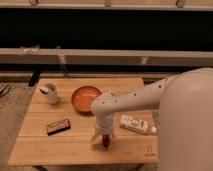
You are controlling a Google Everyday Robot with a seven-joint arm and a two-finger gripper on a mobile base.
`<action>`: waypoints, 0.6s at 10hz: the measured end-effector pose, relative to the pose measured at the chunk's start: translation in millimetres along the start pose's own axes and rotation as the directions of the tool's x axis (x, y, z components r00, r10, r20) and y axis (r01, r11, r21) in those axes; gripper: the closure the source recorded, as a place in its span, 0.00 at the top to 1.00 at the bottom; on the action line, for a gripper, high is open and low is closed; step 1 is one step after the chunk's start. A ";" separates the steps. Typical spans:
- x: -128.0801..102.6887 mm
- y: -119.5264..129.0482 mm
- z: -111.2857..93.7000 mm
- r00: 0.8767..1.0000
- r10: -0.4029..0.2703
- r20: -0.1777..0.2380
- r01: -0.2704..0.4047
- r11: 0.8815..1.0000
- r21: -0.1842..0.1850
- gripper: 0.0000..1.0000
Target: Place the pepper in the ceramic bowl
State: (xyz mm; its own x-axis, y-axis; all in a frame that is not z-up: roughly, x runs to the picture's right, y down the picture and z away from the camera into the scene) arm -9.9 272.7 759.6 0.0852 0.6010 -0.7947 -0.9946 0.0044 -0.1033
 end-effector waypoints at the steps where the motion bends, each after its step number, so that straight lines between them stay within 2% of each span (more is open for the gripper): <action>1: -1.0 -3.9 5.0 1.000 0.012 -0.006 -0.012 1.000 -0.004 0.80; 6: -12.6 -13.0 17.4 1.000 0.017 -0.006 -0.017 1.000 -0.003 0.80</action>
State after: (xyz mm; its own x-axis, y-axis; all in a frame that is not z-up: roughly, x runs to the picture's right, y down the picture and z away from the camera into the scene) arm 0.9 279.0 781.3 0.0689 0.5965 -0.7997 -0.9958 -0.0079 -0.0917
